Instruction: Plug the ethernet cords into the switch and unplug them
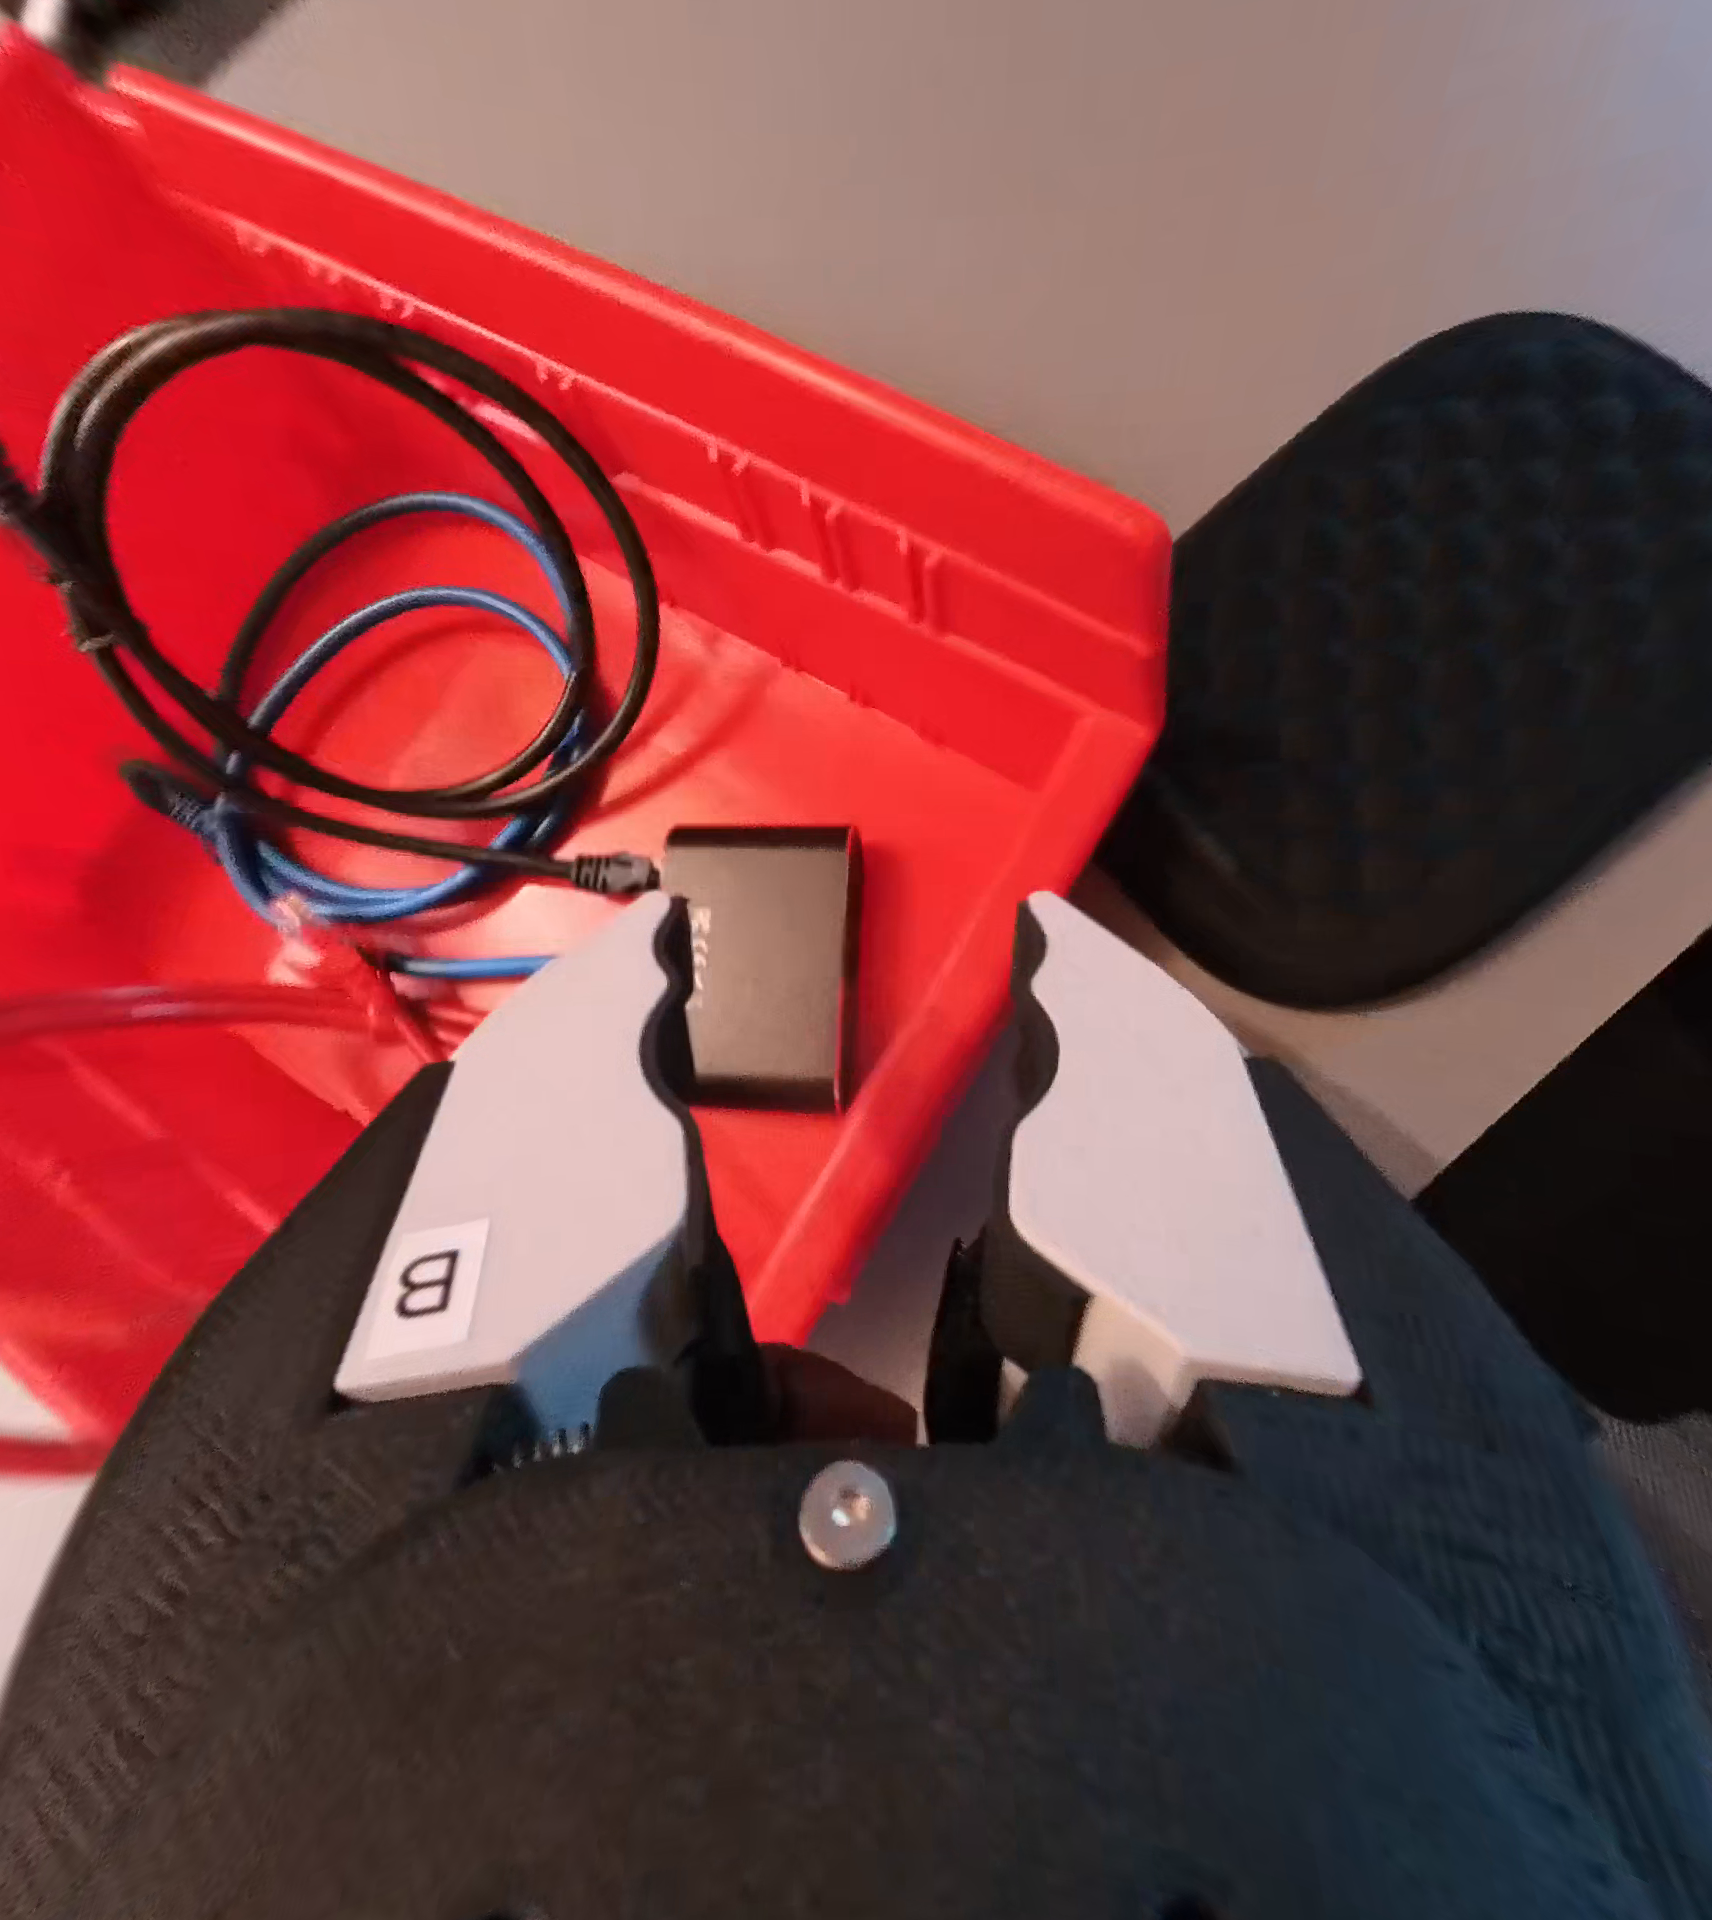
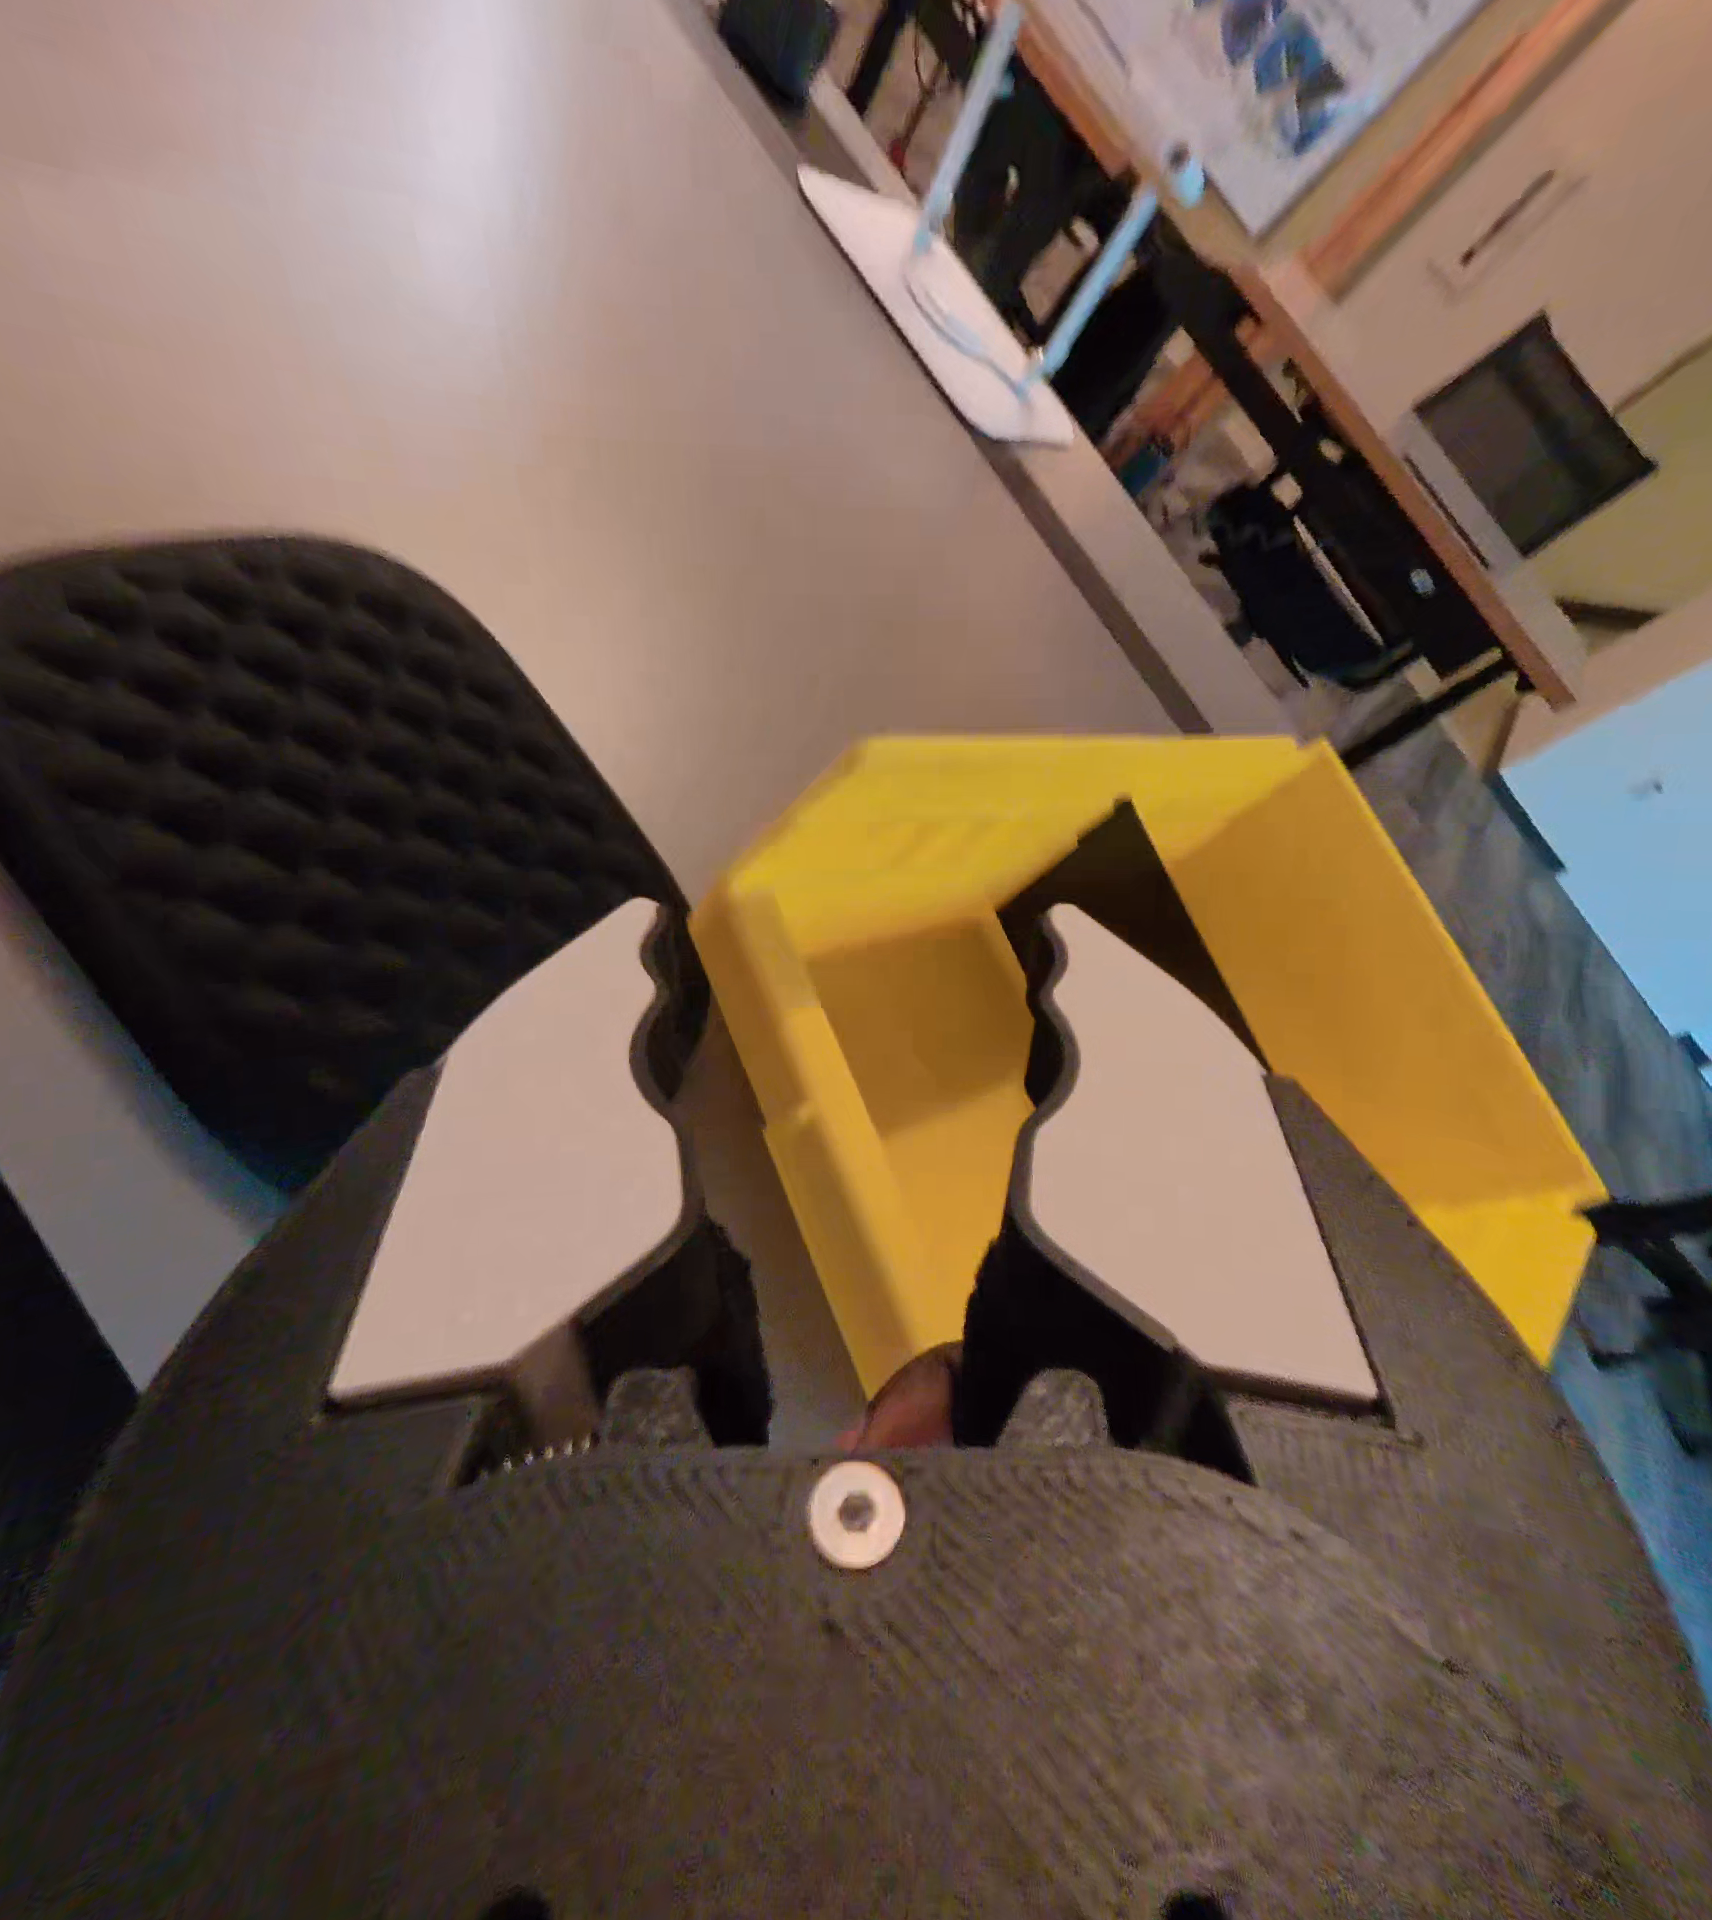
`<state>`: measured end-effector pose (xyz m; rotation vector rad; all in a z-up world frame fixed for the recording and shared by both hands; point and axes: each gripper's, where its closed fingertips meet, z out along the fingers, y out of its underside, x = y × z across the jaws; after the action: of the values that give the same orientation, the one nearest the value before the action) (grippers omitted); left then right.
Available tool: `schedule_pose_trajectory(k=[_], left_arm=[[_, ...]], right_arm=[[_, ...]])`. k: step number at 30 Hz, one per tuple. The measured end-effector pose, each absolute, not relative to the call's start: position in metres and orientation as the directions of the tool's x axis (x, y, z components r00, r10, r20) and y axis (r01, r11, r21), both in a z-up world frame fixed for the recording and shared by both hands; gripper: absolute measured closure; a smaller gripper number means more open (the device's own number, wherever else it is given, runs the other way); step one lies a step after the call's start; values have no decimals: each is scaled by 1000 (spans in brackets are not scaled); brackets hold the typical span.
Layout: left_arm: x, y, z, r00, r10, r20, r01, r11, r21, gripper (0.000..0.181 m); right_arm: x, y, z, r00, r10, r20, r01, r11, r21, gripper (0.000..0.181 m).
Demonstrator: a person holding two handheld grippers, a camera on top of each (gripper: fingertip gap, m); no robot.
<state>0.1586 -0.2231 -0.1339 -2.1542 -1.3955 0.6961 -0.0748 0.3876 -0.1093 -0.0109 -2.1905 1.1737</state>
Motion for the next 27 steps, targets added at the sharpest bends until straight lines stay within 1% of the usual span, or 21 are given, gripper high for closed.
schedule_pose_trajectory(k=[1, 3, 5, 7, 10, 12, 17, 19, 20, 22, 24, 27], left_arm=[[151, -224, -136, 377, 912, -162, 700, -395, -595, 122], [140, -234, -149, 414, 895, -167, 758, -440, -481, 119], [137, -241, -166, 446, 889, -107, 812, -451, -370, 118], [135, -249, -180, 442, 896, -48, 852, -436, -290, 118], [134, -251, -191, 434, 901, -1, 874, -422, -239, 117], [137, -255, -197, 426, 905, -14, 887, -420, -191, 117], [145, -253, -216, 432, 902, -15, 896, -431, -107, 116], [143, -252, -215, 414, 910, -19, 901, -413, -129, 117], [142, -251, -215, 423, 906, -19, 895, -421, -145, 122], [142, -252, -214, 428, 903, -35, 887, -428, -173, 122], [142, -258, -209, 428, 898, -103, 876, -440, -197, 122], [137, -268, -190, 394, 887, -240, 850, -451, -272, 122]], right_arm=[[-71, 379, -105, -800, 285, 528, -296, 578, -760, 116], [-64, 364, -98, -810, 262, 525, -327, 541, -775, 116], [-58, 352, -93, -813, 243, 529, -355, 514, -781, 117], [-54, 345, -90, -810, 229, 540, -375, 505, -777, 117], [-50, 339, -88, -800, 213, 561, -401, 506, -764, 118], [-49, 336, -86, -793, 206, 573, -417, 503, -757, 119], [-51, 329, -83, -775, 198, 600, -451, 492, -745, 120], [-52, 326, -84, -771, 196, 606, -458, 492, -741, 120], [-52, 325, -84, -767, 197, 611, -463, 490, -739, 120], [-51, 323, -84, -762, 198, 617, -471, 485, -737, 121], [-50, 323, -83, -757, 200, 622, -476, 483, -735, 122], [-51, 323, -82, -739, 210, 640, -488, 487, -724, 123]])
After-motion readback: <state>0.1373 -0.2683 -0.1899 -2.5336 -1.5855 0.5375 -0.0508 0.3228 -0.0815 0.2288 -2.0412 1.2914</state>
